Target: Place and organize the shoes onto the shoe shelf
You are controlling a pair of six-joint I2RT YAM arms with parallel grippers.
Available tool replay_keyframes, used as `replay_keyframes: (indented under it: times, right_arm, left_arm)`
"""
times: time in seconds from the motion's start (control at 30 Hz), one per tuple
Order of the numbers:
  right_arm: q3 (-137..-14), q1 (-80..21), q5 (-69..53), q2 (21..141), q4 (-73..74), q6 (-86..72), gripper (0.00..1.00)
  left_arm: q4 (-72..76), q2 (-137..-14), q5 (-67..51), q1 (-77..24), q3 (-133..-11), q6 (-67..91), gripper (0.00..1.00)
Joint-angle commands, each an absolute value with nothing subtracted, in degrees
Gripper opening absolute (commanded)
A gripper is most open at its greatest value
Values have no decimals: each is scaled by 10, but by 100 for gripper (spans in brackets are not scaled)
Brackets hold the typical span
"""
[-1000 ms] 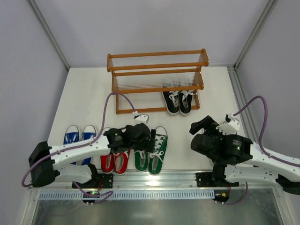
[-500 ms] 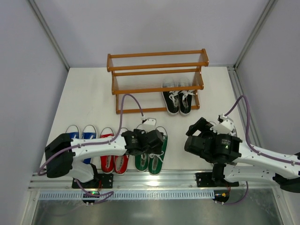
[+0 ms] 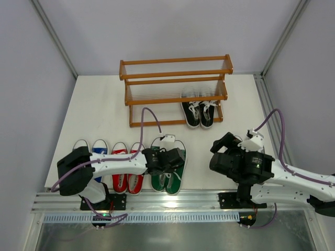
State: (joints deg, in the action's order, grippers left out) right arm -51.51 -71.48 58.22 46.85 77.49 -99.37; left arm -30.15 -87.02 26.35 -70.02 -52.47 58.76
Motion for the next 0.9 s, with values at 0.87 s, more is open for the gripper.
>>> replay_keyframes:
  times: [0.87]
  right_arm:
    - [-507, -715, 613, 430, 856, -995, 100]
  left_arm:
    - [-256, -776, 295, -555, -609, 424, 0]
